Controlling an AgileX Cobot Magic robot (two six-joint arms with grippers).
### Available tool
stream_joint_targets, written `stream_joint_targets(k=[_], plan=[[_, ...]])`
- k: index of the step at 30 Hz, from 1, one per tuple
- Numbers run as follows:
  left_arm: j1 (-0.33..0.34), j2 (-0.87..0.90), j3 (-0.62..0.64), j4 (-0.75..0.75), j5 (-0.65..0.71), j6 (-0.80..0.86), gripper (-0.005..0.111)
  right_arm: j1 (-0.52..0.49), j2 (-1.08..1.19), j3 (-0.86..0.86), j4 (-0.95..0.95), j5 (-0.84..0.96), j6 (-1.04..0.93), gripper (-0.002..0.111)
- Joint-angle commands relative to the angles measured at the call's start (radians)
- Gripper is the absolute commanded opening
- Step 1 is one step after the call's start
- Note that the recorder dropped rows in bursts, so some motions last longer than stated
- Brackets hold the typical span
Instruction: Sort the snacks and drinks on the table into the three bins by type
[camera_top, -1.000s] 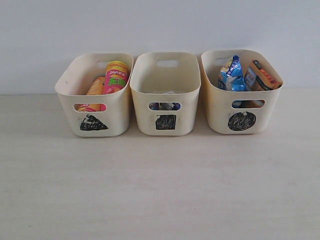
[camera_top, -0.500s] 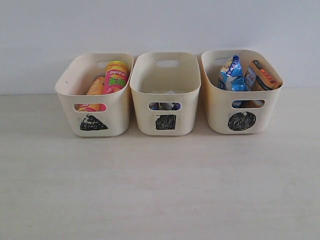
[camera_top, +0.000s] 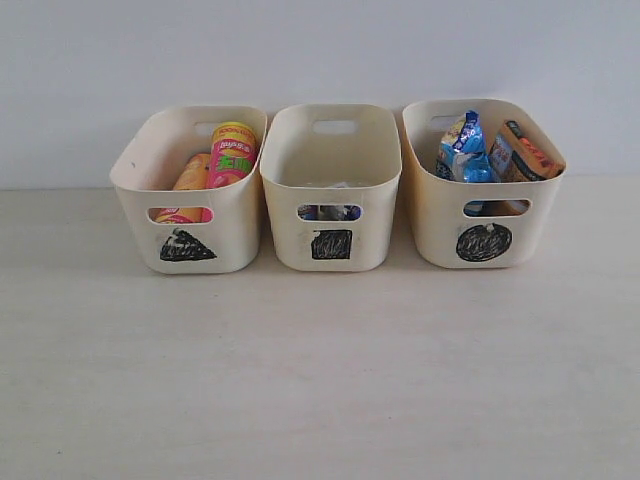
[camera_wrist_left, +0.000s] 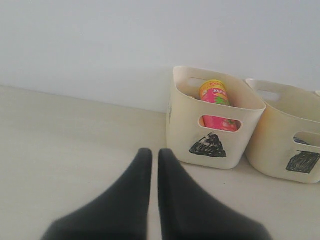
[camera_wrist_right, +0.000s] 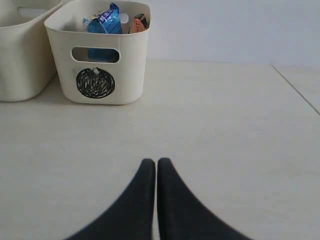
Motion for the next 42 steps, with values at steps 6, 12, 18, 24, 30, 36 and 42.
stream_joint_targets(k=[6, 12, 18, 24, 30, 36, 42], plan=[[0.003, -0.003, 0.003, 0.002, -0.003, 0.002, 0.004, -0.004, -0.006, 0.005, -0.012, 0.005, 0.049, 0.000], [0.003, -0.003, 0.003, 0.002, -0.003, 0.002, 0.004, -0.004, -0.006, 0.005, -0.012, 0.006, 0.076, 0.000], [0.003, -0.003, 0.003, 0.002, -0.003, 0.002, 0.004, -0.004, -0.006, 0.005, -0.012, 0.006, 0.076, 0.000], [0.003, -0.003, 0.003, 0.002, -0.003, 0.002, 0.004, -0.004, -0.006, 0.005, -0.012, 0.006, 0.076, 0.000], [0.003, -0.003, 0.003, 0.002, -0.003, 0.002, 0.004, -0.004, -0.006, 0.005, -0.012, 0.006, 0.076, 0.000], [0.003, -0.003, 0.003, 0.002, -0.003, 0.002, 0.004, -0.004, -0.006, 0.005, -0.012, 0.006, 0.076, 0.000], [0.003, -0.003, 0.003, 0.002, -0.003, 0.002, 0.004, -0.004, -0.006, 0.005, -0.008, 0.006, 0.076, 0.000]])
